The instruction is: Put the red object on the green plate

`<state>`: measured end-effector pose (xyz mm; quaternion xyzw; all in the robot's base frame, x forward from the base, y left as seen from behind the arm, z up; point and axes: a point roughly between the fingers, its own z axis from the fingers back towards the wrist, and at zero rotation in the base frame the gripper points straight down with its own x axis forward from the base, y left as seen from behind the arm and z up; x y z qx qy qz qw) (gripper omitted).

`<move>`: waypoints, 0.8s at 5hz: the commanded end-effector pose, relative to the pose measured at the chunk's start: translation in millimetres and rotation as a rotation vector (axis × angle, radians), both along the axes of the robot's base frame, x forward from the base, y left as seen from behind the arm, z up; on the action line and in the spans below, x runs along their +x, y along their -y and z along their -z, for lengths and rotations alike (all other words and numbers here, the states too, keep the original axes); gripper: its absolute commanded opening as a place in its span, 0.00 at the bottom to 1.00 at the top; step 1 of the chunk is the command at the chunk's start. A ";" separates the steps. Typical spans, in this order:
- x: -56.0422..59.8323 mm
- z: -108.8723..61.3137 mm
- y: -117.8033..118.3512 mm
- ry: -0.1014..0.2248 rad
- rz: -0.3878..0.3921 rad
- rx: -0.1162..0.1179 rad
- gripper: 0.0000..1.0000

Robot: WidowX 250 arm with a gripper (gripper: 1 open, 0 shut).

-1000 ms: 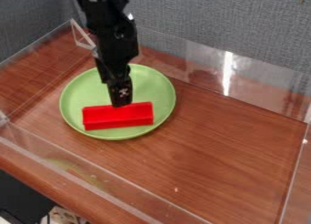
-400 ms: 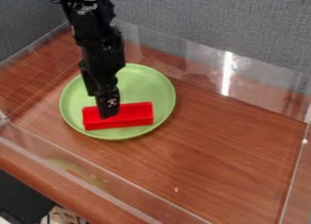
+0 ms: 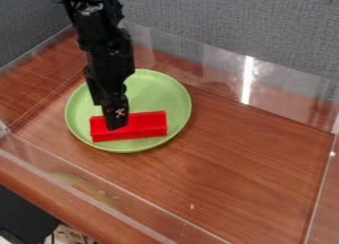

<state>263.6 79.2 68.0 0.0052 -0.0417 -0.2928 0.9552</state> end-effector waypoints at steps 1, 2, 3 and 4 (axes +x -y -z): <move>3.7 -10.2 4.3 0.037 0.029 0.014 1.00; 6.8 4.1 -11.7 0.026 0.062 0.010 1.00; 11.0 10.5 -27.2 0.026 0.093 0.015 1.00; 15.9 12.1 -42.9 0.029 0.121 0.027 1.00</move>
